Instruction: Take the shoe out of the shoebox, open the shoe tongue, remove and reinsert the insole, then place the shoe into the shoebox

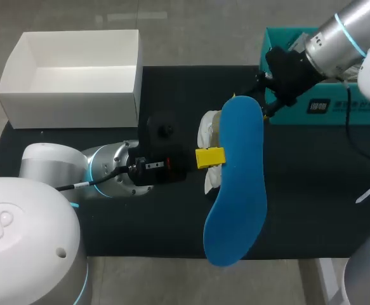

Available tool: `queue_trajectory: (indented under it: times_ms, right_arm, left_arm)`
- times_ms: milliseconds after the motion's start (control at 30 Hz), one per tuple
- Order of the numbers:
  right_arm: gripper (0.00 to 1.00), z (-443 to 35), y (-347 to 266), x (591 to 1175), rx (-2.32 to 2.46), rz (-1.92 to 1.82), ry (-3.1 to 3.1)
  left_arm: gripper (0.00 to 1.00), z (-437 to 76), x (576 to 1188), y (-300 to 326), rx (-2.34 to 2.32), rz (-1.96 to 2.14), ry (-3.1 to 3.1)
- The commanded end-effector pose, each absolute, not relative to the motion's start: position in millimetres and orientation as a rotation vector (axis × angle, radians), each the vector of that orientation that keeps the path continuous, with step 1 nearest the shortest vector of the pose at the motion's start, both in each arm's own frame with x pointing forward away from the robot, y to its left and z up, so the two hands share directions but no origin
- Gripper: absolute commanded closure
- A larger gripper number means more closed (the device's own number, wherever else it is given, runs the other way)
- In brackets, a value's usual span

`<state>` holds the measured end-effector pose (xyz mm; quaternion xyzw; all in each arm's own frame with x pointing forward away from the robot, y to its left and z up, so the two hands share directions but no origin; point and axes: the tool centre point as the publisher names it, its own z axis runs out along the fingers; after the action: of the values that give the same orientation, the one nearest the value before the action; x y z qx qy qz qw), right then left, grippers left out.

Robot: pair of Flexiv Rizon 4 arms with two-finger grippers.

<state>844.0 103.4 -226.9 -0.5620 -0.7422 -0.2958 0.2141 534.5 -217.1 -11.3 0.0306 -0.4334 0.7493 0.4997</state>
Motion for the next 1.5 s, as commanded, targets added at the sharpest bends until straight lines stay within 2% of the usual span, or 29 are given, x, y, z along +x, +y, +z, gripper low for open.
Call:
queue_trajectory:
  times_ms: [33,200,333,433,867,1100,1500]
  right_arm:
    - [0.0,-228.8,103.7,841.9,-1.562,-0.833,-2.055]
    - [0.0,-222.9,90.1,835.6,-1.583,-0.799,-1.824]
    - [0.0,-209.9,76.2,827.6,-1.498,-0.939,-1.549]
    - [0.0,-196.3,70.0,823.3,-1.474,-0.983,-1.487]
    - [0.0,-196.3,70.0,823.3,-1.474,-0.983,-1.487]
    - [0.0,-149.3,60.8,817.0,-1.398,-1.222,-1.525]
    - [0.0,-87.6,62.0,799.8,-1.241,-1.317,-1.388]
  left_arm:
    - [1.0,-12.1,534.0,-216.9,0.074,1.814,-1.046]
    - [1.0,-12.1,534.0,-216.9,0.074,1.814,-1.046]
    - [1.0,-12.1,534.0,-216.9,0.074,1.814,-1.046]
    - [1.0,-12.1,534.0,-216.9,0.074,1.814,-1.046]
    - [1.0,-12.1,534.0,-216.9,0.074,1.814,-1.046]
    - [1.0,-12.1,534.0,-216.9,0.074,1.814,-1.046]
    - [1.0,-12.1,534.0,-216.9,0.074,1.814,-1.046]
